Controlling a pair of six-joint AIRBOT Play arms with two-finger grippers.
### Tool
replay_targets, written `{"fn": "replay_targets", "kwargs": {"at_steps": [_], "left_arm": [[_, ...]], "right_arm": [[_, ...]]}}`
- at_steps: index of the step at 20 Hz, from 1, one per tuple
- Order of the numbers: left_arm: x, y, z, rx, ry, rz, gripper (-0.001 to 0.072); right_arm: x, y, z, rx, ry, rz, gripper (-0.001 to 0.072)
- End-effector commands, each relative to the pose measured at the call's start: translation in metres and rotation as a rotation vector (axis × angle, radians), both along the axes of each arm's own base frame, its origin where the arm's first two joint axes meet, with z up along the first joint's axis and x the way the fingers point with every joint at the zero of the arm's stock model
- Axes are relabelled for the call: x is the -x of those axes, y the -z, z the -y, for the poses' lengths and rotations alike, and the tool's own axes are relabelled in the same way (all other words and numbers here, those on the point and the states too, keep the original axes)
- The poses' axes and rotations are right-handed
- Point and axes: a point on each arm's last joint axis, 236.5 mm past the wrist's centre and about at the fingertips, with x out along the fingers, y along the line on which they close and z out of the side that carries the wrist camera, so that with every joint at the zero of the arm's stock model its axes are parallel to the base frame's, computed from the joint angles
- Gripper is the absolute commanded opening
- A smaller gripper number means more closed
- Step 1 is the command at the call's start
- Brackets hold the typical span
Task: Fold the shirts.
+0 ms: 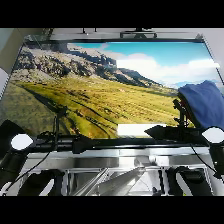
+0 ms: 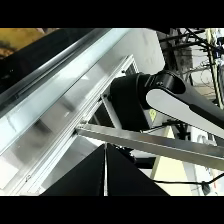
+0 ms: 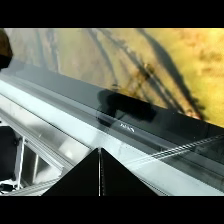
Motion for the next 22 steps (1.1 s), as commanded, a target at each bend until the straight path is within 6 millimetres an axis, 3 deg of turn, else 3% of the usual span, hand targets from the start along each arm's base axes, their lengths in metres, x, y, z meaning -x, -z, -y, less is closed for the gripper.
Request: {"fn": "replay_targets", "kwargs": {"at_steps": [1,4,6,8,10,12,13,15,17,20,22], "left_arm": [[-0.010,0.000,-0.001,-0.002,-0.039,0.017,0.0026],[-0.026,0.000,-0.003,-0.005,-0.107,0.029,0.0006],[-0.047,0.000,-0.020,-0.072,-0.187,0.038,0.0005],[-0.083,-0.007,-0.072,-0.245,-0.335,0.080,0.0006],[-0.117,-0.027,-0.149,-0.421,-0.558,0.122,0.0050],[-0.141,-0.060,-0.244,-0.572,-0.846,0.197,0.0718],[-0.142,-0.070,-0.291,-0.644,-0.986,0.207,0.0719],[-0.123,-0.077,-0.396,-0.829,-1.253,0.148,0.0718],[-0.089,-0.056,-0.479,-0.952,-1.431,0.003,0.0718],[-0.033,0.009,-0.539,-0.931,-1.533,-0.330,0.0718],[-0.006,0.049,-0.559,-0.873,-1.562,-0.494,0.0718]], "right_arm": [[0.000,0.000,0.000,0.000,0.000,-0.001,0.0016],[0.000,0.000,0.000,0.000,0.000,-0.001,0.0016],[0.000,0.000,0.000,0.000,-0.001,-0.001,0.0016],[0.000,0.000,0.000,0.000,0.000,-0.001,0.0016],[0.000,0.000,0.000,0.000,0.000,-0.001,0.0016],[0.000,0.000,0.000,0.000,0.000,-0.001,0.0016],[0.000,0.000,0.000,0.000,-0.001,-0.001,0.0016],[0.000,0.000,0.000,0.000,0.000,-0.001,0.0016],[-0.005,0.000,0.002,0.001,0.018,0.011,0.0016],[-0.015,-0.007,0.001,-0.029,0.058,0.035,0.0016],[-0.015,-0.008,0.000,-0.031,0.057,0.036,0.0016]]}}
